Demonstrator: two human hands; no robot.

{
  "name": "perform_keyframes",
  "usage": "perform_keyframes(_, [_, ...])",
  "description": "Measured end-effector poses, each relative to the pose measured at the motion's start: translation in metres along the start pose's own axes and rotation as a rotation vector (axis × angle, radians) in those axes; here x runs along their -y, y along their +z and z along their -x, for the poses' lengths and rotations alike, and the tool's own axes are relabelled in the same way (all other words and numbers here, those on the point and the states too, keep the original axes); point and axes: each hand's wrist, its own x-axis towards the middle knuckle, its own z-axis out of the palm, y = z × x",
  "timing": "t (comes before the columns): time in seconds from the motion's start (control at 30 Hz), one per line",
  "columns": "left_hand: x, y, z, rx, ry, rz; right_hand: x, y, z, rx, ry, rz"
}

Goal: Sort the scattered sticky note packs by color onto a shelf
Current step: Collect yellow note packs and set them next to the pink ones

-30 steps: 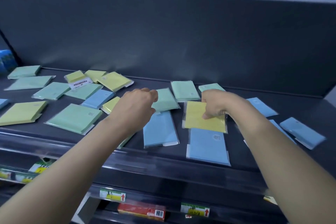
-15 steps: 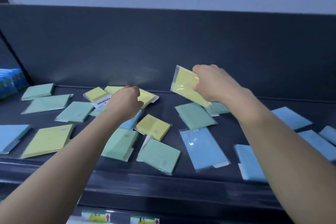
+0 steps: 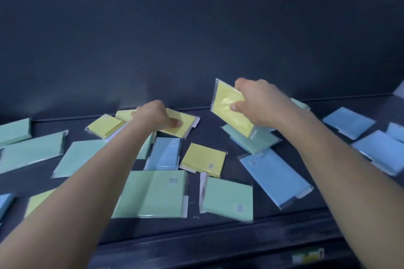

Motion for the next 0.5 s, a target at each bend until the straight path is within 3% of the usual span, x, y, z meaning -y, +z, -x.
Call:
perform_keyframes(0.13, [-0.005,-0.001,-0.002,-0.043,0.005,0.172,-0.001,0.009,0.004,-0.047,0.055,0.007])
perform_keyframes(0.37, [-0.021,-0.022,0.032,-0.249,0.267,0.554,-0.015,0.007,0.025,-0.205,0.131,0.018])
perform_keyframes(0.5, [-0.052,-0.019,0.068,-0.215,0.418,0.688,-0.035,-0.005,0.056,-0.295,0.200,0.025])
